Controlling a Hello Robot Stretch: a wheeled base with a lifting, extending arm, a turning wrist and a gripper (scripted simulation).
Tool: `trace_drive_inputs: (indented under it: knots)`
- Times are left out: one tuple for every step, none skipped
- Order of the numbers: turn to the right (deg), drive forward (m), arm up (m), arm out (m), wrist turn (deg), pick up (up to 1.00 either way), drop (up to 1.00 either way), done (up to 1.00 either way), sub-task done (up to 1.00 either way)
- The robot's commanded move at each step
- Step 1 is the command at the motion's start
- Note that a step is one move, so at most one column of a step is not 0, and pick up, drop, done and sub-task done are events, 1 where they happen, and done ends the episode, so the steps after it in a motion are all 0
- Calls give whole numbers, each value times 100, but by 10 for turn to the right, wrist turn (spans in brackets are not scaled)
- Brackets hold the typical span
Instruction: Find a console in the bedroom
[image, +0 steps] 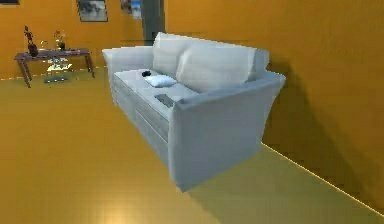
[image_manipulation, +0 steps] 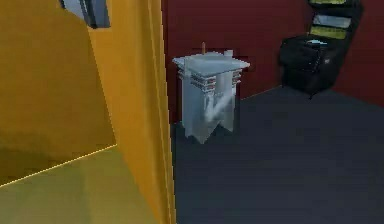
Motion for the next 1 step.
trace_drive_inputs:
  knots:
    - [-390, 0, 0, 0, 0, 0, 0, 0, 0]
